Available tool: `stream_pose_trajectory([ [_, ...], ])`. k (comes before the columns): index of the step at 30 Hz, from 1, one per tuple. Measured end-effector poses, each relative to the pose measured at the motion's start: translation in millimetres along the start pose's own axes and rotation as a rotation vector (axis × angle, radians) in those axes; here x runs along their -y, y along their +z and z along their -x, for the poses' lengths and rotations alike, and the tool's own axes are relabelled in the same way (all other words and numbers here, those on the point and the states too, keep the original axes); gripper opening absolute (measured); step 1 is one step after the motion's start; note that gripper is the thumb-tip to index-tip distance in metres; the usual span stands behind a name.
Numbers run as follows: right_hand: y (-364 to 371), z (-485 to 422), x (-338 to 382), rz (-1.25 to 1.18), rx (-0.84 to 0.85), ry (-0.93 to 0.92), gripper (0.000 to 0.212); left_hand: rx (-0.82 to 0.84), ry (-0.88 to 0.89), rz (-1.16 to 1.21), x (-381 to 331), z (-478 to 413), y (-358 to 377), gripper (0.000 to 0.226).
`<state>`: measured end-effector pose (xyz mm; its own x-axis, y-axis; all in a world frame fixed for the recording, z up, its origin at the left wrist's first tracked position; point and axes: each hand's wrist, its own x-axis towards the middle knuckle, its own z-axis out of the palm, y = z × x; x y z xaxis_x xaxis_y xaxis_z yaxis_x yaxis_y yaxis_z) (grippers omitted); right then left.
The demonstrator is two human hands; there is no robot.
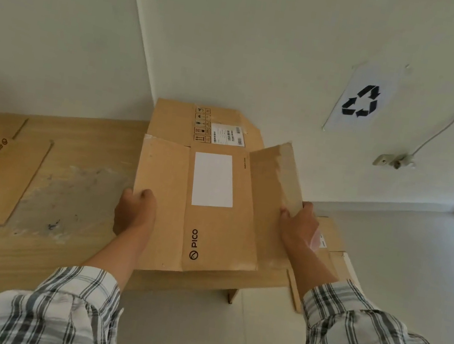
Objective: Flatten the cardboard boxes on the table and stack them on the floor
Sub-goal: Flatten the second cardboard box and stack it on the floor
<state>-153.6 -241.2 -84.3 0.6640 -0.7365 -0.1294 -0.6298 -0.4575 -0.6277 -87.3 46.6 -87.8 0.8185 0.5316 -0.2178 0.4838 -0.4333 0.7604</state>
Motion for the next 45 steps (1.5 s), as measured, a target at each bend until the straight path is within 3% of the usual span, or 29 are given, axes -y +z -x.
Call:
stream_pose_trajectory([
  [12, -196.1, -144.7, -126.8, 0.03, -0.086, -0.149, 0.039, 0.001, 0.044, 0.073, -108.2, 207.6, 145.9, 0.036],
  [24, -243.8, -293.3, -264.6, 0.06, -0.075, -0.075, 0.04, 0.073, 0.039, 0.028, -151.0, 289.2, 339.0, 0.035],
  [34, -162.7, -426.1, -397.3, 0.12, 0.002, -0.058, 0.04, 0.076, -0.039, -0.014, -93.0, 299.2, 527.0, 0.035],
  [45, 84.0, -524.9, -633.8, 0.147, 0.055, -0.111, 0.039, 0.116, -0.111, -0.045, 149.9, 249.8, 783.1, 0.021],
])
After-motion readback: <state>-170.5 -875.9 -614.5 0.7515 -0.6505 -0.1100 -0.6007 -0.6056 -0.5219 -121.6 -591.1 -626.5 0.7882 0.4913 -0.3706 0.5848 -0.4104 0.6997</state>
